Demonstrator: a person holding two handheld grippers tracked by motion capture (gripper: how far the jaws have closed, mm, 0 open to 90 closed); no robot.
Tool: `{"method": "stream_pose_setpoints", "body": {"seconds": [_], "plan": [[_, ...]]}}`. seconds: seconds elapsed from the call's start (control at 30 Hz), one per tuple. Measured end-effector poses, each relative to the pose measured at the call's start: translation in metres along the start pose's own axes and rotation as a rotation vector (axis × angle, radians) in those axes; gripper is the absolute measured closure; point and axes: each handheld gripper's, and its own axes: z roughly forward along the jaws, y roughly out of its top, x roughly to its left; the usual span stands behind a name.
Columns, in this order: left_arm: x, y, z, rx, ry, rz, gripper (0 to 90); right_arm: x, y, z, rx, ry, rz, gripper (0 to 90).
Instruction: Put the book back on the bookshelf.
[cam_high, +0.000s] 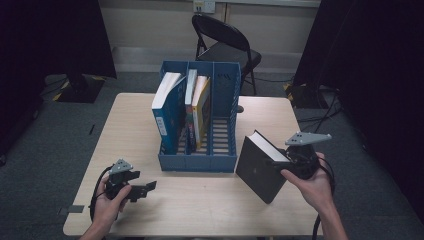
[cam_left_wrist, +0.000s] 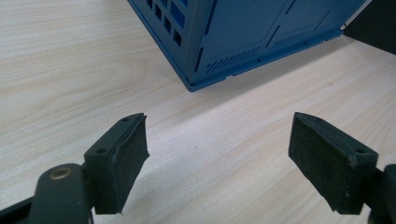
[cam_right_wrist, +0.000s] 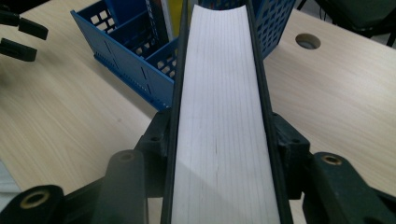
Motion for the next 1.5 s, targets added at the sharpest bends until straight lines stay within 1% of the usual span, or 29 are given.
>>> {"method": "stream_pose_setpoints", "body": {"seconds": [0.07,0.13,0.17,0.2,0.23,0.37,0.43,0.53,0.6,0.67,0.73,0.83,0.93,1.03,1.2,1.23,1.27,1.37,1.43,1.47,1.5], "plan": [[0.000,0.000,0.000,0.002,0.002,0.001,19.4,-0.001,0.004,0.000,0.025,-0.005,-0.002,49.7],[0.000,0.000,0.000,-0.001,0.002,0.000,19.4,-0.002,0.008,0.001,0.055,0.005,0.009,49.5],[0.000,0.000,0.000,0.006,-0.006,0.009,20.0,-0.002,0.011,0.002,0.067,0.007,0.010,49.3],[0.000,0.000,0.001,0.005,-0.005,0.008,21.9,-0.002,0.014,0.004,0.088,0.008,0.013,49.3],[-0.001,0.000,0.001,0.012,-0.009,0.009,22.4,-0.002,0.016,0.005,0.100,0.009,0.008,49.2],[-0.001,0.000,0.002,0.011,-0.009,0.013,21.6,0.001,0.026,0.011,0.172,0.006,-0.016,49.3],[-0.001,0.000,0.002,0.012,-0.009,0.005,21.3,0.000,0.030,0.013,0.203,0.008,-0.021,49.2],[0.000,0.000,0.002,0.013,-0.005,0.001,21.3,-0.001,0.032,0.017,0.237,0.015,-0.021,49.0],[0.000,0.000,0.001,0.016,-0.003,0.003,21.0,-0.001,0.033,0.022,0.276,0.024,-0.017,48.7],[0.000,0.000,0.001,0.010,-0.001,-0.003,18.8,0.001,0.035,0.030,0.326,0.008,-0.029,48.7],[0.001,-0.001,0.001,0.006,0.002,-0.009,19.0,0.004,0.036,0.032,0.346,-0.004,-0.046,48.9],[0.002,-0.001,0.002,0.015,0.007,-0.010,18.9,0.004,0.036,0.033,0.376,-0.004,-0.037,49.0],[0.002,-0.001,0.002,0.014,0.007,-0.014,19.0,0.005,0.038,0.037,0.429,-0.008,-0.041,49.1],[0.001,-0.001,0.001,0.011,0.001,-0.014,19.0,0.006,0.040,0.038,0.460,-0.016,-0.040,49.8],[0.002,-0.001,-0.001,-0.006,0.013,-0.022,18.9,0.006,0.041,0.040,0.501,-0.019,-0.037,50.5],[0.004,-0.001,-0.002,-0.006,0.011,-0.025,18.9,0.006,0.042,0.041,0.507,-0.020,-0.036,50.6],[0.004,-0.001,-0.003,-0.015,0.017,-0.034,18.8,0.007,0.042,0.041,0.515,-0.021,-0.035,50.7],[0.007,-0.002,-0.004,-0.015,0.025,-0.047,18.8,0.007,0.044,0.042,0.541,-0.023,-0.028,51.2],[0.007,-0.002,-0.004,-0.016,0.026,-0.052,18.8,0.007,0.044,0.042,0.539,-0.023,-0.028,52.1],[0.007,-0.002,-0.004,-0.017,0.025,-0.049,18.8,0.008,0.043,0.042,0.524,-0.031,-0.016,52.6],[0.007,-0.002,-0.004,-0.014,0.024,-0.048,18.8,0.008,0.042,0.041,0.518,-0.033,-0.016,52.9]]}}
